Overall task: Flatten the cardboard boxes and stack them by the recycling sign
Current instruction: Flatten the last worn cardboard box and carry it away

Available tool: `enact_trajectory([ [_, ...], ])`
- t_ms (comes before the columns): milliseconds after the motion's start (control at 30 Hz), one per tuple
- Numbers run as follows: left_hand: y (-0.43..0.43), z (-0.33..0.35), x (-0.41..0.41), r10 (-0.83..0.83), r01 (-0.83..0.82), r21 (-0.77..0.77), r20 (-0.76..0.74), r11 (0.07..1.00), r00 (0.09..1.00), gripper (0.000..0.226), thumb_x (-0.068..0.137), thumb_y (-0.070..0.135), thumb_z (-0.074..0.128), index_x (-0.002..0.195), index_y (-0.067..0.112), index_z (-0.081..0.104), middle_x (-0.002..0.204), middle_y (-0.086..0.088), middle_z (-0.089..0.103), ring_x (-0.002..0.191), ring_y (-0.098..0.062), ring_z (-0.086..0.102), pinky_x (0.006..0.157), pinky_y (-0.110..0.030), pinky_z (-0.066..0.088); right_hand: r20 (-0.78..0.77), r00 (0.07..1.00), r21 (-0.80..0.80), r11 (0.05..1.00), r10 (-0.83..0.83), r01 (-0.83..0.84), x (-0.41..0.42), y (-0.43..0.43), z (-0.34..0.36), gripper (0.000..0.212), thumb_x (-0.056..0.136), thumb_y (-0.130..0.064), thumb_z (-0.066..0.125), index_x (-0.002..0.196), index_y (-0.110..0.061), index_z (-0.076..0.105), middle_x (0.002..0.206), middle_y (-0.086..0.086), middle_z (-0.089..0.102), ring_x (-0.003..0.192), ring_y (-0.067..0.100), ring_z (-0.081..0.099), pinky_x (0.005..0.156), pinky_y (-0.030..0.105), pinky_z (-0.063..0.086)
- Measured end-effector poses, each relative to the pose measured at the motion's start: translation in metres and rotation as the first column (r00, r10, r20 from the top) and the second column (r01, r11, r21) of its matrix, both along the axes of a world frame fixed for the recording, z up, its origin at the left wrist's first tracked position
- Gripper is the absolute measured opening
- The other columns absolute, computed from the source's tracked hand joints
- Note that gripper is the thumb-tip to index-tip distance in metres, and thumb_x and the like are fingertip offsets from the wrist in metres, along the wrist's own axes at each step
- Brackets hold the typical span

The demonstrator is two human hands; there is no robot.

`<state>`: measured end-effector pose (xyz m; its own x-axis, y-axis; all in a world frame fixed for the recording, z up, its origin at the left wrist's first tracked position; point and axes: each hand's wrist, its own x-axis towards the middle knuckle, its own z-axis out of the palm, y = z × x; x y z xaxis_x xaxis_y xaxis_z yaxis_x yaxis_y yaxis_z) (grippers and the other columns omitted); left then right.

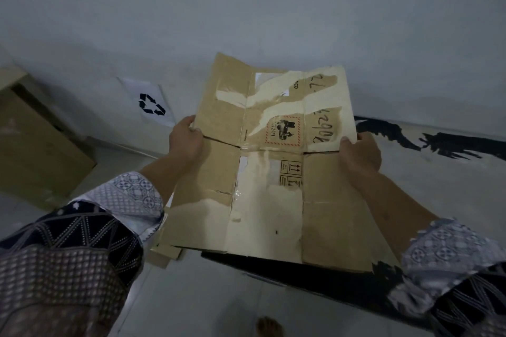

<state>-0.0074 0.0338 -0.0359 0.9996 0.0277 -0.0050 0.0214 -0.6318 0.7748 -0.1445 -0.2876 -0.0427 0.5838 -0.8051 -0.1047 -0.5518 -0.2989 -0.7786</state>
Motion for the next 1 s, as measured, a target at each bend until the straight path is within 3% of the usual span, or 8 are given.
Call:
enact_trajectory([
  [200, 0.069, -0.008, 0.061, -0.026, 0.026, -0.016, -0.01, 1.0, 1.0, 0.044, 0.099, 0.009, 0.04, 0.142, 0.014, 0.047, 0.139, -0.011, 0.054, 0.124, -0.029, 0.053, 0.1, -0.031, 0.04, 0.019, 1.0, -0.021, 1.0, -0.019, 0.019, 0.042, 0.073, 0.008, 0.034, 0.096, -0.027, 0.054, 0.125, -0.009, 0.052, 0.122, 0.014, 0.062, 0.108, 0.034, 0.059, 0.081, 0.034, 0.042],
  [300, 0.111, -0.012, 0.094, -0.08, 0.08, -0.014, -0.007, 0.997, 0.997, 0.045, 0.099, 0.007, 0.04, 0.142, 0.011, 0.047, 0.139, -0.011, 0.054, 0.123, -0.028, 0.053, 0.09, -0.025, 0.037, 0.038, 0.998, -0.02, 0.998, -0.05, 0.051, 0.06, 0.122, 0.007, 0.032, 0.096, -0.027, 0.053, 0.124, -0.01, 0.053, 0.121, 0.012, 0.063, 0.106, 0.032, 0.06, 0.079, 0.032, 0.041],
  [467, 0.203, -0.018, 0.144, -0.221, 0.221, 0.001, 0.018, 0.975, 0.975, 0.044, 0.095, 0.007, 0.039, 0.136, 0.014, 0.054, 0.135, -0.01, 0.057, 0.121, -0.028, 0.054, 0.091, -0.029, 0.04, 0.015, 0.986, -0.036, 0.985, -0.167, 0.168, 0.084, 0.228, 0.001, 0.032, 0.096, -0.03, 0.053, 0.122, -0.011, 0.054, 0.12, 0.011, 0.063, 0.105, 0.031, 0.061, 0.081, 0.035, 0.046],
  [633, 0.287, -0.019, 0.165, -0.283, 0.282, 0.025, 0.024, 0.959, 0.959, 0.041, 0.096, 0.004, 0.038, 0.131, 0.013, 0.058, 0.127, -0.01, 0.061, 0.114, -0.03, 0.056, 0.084, -0.027, 0.038, -0.002, 0.975, 0.005, 0.975, -0.223, 0.223, 0.091, 0.327, -0.006, 0.031, 0.096, -0.03, 0.053, 0.121, -0.012, 0.054, 0.119, 0.01, 0.063, 0.105, 0.031, 0.06, 0.09, 0.043, 0.05],
  [767, 0.352, -0.034, 0.177, -0.288, 0.288, 0.033, 0.009, 0.957, 0.958, 0.043, 0.097, 0.005, 0.037, 0.136, 0.014, 0.054, 0.132, -0.012, 0.059, 0.119, -0.031, 0.054, 0.093, -0.033, 0.041, -0.015, 0.97, 0.039, 0.97, -0.241, 0.242, 0.1, 0.391, -0.026, 0.033, 0.094, -0.033, 0.053, 0.121, -0.014, 0.055, 0.119, 0.009, 0.064, 0.105, 0.031, 0.061, 0.092, 0.05, 0.051],
  [1000, 0.442, -0.069, 0.177, -0.302, 0.299, 0.062, 0.056, 0.952, 0.952, 0.04, 0.1, 0.01, 0.034, 0.133, 0.012, 0.056, 0.128, -0.011, 0.062, 0.116, -0.028, 0.056, 0.09, -0.027, 0.038, 0.0, 0.97, 0.053, 0.968, -0.245, 0.244, 0.099, 0.475, -0.06, 0.034, 0.093, -0.036, 0.054, 0.114, -0.009, 0.061, 0.11, 0.009, 0.066, 0.097, 0.03, 0.063, 0.084, 0.042, 0.053],
])
